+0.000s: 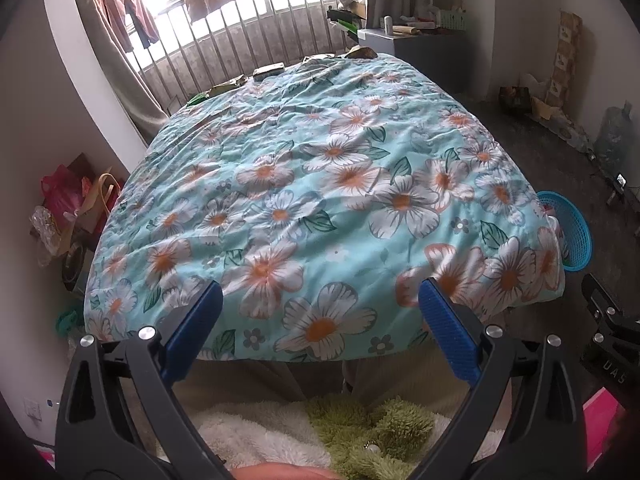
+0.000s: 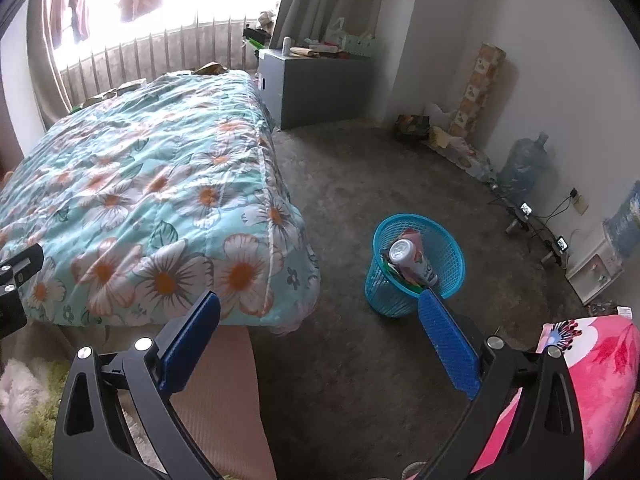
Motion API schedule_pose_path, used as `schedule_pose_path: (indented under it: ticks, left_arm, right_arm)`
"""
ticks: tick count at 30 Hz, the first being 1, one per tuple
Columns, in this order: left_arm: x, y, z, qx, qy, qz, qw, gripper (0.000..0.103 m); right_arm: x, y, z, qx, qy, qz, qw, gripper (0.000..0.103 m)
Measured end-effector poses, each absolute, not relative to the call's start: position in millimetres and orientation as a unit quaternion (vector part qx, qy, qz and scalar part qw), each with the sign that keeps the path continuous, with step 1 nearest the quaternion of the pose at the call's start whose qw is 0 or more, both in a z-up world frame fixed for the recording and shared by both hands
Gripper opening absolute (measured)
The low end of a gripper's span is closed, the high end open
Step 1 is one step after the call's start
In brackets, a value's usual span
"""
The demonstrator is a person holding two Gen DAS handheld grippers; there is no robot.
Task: Collect trash
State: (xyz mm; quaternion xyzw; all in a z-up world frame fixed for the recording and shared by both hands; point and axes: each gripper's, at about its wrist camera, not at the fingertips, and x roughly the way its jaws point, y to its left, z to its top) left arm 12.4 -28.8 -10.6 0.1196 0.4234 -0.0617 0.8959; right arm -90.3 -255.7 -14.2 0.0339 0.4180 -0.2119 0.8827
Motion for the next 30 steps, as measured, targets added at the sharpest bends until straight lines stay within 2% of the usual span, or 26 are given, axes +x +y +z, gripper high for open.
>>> schedule_pose_path:
  ticks: [30]
  left_arm:
    - [15.8,-29.5,-11.9,0.123,0.432,-0.067,0.891,0.094]
  right_arm:
    - [-91.2,-257.1,-14.0,0.037,0.42,-0.213,0.881,0.096]
